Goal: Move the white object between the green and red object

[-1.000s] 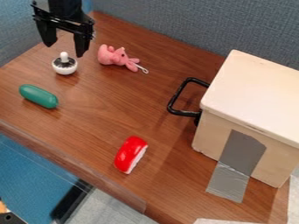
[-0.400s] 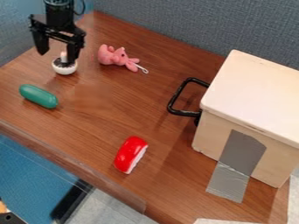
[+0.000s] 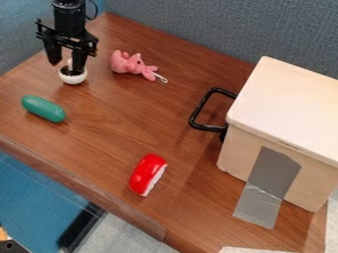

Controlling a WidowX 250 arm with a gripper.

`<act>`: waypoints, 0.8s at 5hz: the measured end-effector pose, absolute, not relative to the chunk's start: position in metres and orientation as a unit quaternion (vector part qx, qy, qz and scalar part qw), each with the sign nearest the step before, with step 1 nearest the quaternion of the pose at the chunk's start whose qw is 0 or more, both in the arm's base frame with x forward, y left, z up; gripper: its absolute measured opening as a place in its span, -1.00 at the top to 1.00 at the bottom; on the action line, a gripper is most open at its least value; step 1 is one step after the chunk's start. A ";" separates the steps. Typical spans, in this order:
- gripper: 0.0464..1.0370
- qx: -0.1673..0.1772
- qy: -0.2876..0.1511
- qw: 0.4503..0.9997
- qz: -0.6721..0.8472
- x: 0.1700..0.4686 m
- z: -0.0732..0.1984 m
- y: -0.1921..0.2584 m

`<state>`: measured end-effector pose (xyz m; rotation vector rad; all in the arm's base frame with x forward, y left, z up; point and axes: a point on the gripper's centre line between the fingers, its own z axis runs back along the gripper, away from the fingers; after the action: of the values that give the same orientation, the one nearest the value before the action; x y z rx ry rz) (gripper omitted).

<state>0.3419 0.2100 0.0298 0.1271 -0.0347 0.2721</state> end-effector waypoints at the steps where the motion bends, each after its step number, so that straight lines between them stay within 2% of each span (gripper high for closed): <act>1: 0.48 0.056 -0.020 0.988 0.140 0.342 0.031 0.207; 2: 0.66 0.047 -0.034 0.988 0.140 0.335 0.050 0.188; 3: 0.66 0.028 -0.060 0.990 0.124 0.322 0.068 0.152; 4: 0.66 0.024 -0.087 0.990 0.109 0.298 0.088 0.119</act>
<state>0.2976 0.1193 0.0877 0.0477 -0.1750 0.2180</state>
